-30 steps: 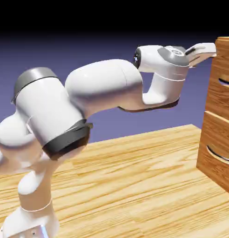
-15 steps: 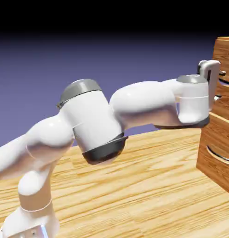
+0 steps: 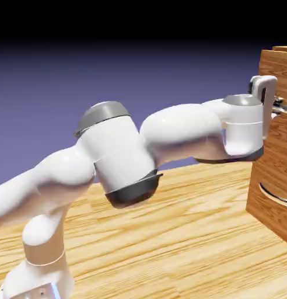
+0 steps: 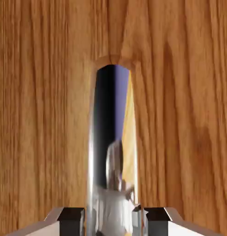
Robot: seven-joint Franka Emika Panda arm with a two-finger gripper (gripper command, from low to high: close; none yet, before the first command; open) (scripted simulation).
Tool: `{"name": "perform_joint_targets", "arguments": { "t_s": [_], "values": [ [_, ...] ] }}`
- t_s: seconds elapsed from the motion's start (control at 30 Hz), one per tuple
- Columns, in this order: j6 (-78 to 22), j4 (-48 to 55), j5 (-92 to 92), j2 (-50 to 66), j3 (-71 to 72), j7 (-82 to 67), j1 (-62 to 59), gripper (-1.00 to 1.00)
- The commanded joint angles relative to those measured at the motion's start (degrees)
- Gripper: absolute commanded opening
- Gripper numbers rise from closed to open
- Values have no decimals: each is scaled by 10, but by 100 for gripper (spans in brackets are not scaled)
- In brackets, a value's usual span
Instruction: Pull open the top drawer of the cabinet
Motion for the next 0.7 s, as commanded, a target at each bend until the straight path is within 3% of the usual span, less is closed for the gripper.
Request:
{"name": "perform_joint_targets", "arguments": {
  "t_s": [0.0,0.47,0.67],
  "values": [
    [-5,-21,-2,2,12,5,-19,-100],
    [-43,-294,8,-10,200,39,-307,-100],
    [-9,-277,-46,93,223,188,-353,-100]
  ]
}}
